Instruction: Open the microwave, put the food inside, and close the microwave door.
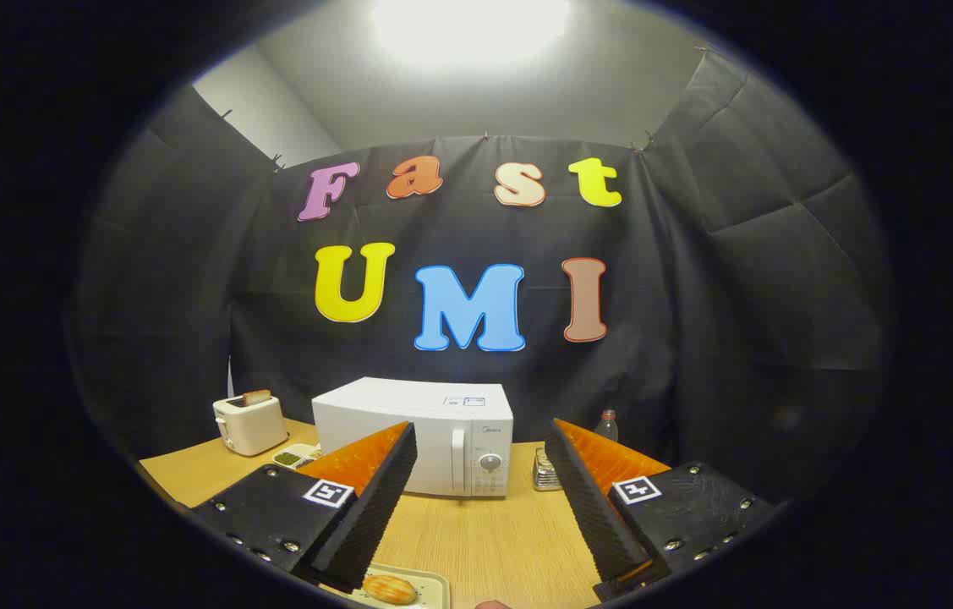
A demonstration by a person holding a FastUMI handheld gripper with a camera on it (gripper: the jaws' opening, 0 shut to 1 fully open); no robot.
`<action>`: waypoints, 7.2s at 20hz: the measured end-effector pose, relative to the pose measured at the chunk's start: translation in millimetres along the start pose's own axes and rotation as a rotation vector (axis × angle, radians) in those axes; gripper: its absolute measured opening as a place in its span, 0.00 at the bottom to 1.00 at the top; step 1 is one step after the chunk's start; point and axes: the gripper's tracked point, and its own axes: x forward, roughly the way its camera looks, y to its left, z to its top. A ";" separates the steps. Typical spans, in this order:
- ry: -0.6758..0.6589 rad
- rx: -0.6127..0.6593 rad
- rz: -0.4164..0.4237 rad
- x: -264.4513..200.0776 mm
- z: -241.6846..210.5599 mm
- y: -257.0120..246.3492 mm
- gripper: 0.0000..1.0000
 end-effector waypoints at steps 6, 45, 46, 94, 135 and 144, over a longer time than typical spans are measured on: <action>-0.012 0.011 -0.006 2.4 3.8 -2.0 0.96; 0.243 0.034 0.032 295.5 -166.9 35.4 0.96; 0.261 0.032 0.029 300.5 -176.2 34.6 0.96; 0.478 0.076 0.053 126.7 -219.5 139.3 0.28; 0.485 0.121 0.601 -22.4 -174.2 386.6 0.41; 0.197 0.173 0.624 -34.4 -61.1 327.6 0.98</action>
